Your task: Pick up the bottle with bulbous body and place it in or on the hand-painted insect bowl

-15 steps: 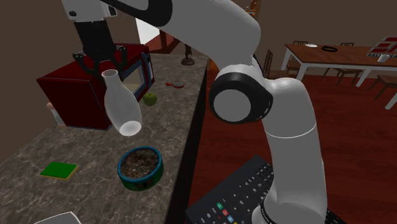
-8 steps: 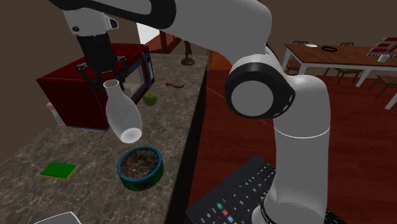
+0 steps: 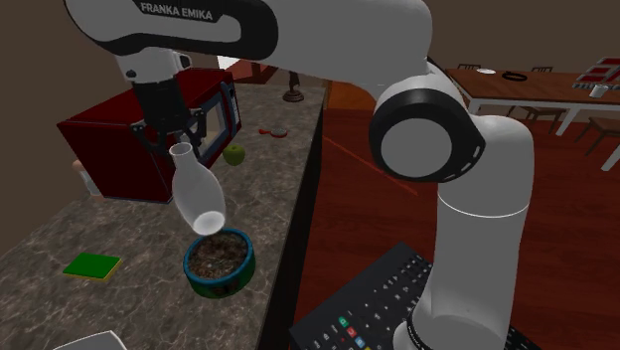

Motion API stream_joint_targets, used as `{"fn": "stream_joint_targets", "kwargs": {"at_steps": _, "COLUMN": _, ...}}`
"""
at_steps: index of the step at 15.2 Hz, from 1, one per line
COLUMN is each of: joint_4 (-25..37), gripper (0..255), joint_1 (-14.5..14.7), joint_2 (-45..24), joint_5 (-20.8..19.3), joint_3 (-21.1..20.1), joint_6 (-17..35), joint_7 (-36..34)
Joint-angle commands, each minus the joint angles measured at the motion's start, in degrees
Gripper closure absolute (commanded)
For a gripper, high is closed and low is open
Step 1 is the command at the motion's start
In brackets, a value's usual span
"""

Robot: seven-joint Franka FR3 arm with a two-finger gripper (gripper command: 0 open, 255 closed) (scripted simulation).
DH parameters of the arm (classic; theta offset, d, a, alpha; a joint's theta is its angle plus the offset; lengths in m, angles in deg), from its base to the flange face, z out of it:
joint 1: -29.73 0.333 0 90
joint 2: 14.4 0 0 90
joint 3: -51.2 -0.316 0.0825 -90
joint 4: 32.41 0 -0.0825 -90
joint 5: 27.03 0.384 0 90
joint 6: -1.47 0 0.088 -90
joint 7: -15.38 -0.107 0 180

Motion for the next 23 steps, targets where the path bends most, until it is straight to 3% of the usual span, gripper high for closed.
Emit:
{"fn": "stream_joint_targets", "kwargs": {"at_steps": 1, "joint_4": -2.75, "gripper": 255, "joint_1": -0.07, "joint_2": 0.87, "joint_5": 0.14, "joint_3": -0.01, "joint_6": 1.96, "joint_7": 0.01}}
{"fn": "stream_joint_targets", "kwargs": {"at_steps": 16, "joint_4": -18.29, "gripper": 255, "joint_1": -0.55, "joint_2": 3.45, "joint_5": 0.59, "joint_3": 0.15, "joint_6": 14.93, "joint_7": 0.72}}
{"fn": "stream_joint_targets", "kwargs": {"at_steps": 23, "joint_4": -18.29, "gripper": 255, "joint_1": -0.55, "joint_2": 3.45, "joint_5": 0.59, "joint_3": 0.15, "joint_6": 14.93, "joint_7": 0.72}}
